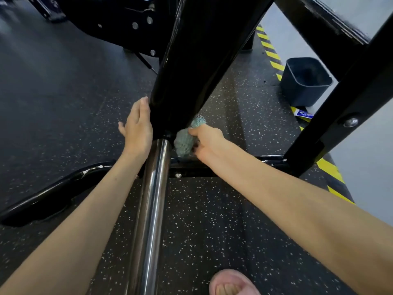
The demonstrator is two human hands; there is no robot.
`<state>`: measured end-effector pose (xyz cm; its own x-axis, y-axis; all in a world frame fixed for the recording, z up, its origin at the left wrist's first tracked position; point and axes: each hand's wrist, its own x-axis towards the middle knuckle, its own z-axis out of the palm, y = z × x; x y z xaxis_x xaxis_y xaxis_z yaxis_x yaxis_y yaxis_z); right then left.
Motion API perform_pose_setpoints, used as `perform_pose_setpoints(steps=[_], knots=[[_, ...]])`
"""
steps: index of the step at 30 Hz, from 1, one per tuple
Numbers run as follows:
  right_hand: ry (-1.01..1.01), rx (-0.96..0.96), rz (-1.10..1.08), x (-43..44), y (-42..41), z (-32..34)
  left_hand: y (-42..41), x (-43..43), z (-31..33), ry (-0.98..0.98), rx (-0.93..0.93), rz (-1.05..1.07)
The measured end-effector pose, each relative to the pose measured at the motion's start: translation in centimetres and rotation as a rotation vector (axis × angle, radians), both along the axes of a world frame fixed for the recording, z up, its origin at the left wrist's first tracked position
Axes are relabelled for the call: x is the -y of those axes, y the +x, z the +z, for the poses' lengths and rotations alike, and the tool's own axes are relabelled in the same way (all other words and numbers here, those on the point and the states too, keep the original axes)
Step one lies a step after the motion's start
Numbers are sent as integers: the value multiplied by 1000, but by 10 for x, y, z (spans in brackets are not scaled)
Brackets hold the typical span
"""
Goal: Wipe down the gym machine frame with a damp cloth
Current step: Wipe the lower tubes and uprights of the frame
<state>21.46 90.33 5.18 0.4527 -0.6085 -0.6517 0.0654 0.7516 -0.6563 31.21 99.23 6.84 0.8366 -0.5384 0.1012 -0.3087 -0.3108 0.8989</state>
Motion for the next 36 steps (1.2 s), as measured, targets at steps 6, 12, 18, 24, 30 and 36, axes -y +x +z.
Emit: perform_pose_setpoints(steps=[6, 12, 18, 24, 30, 36], knots=[[-122, 160, -14, -22, -7, 31, -8, -7, 16, -38, -17, 29], [35, -15, 16, -32, 6, 35, -4, -39, 27, 131, 13, 35], [-3, 41, 157, -33, 9, 48, -20, -36, 34, 70, 3, 13], [42, -20, -45, 3, -13, 35, -31, -34, 38, 144, 61, -118], [116, 330, -249, 21, -35, 61, -36, -14, 41, 112, 50, -124], [142, 124, -202, 11, -24, 58, -45, 4, 48, 38, 33, 47]])
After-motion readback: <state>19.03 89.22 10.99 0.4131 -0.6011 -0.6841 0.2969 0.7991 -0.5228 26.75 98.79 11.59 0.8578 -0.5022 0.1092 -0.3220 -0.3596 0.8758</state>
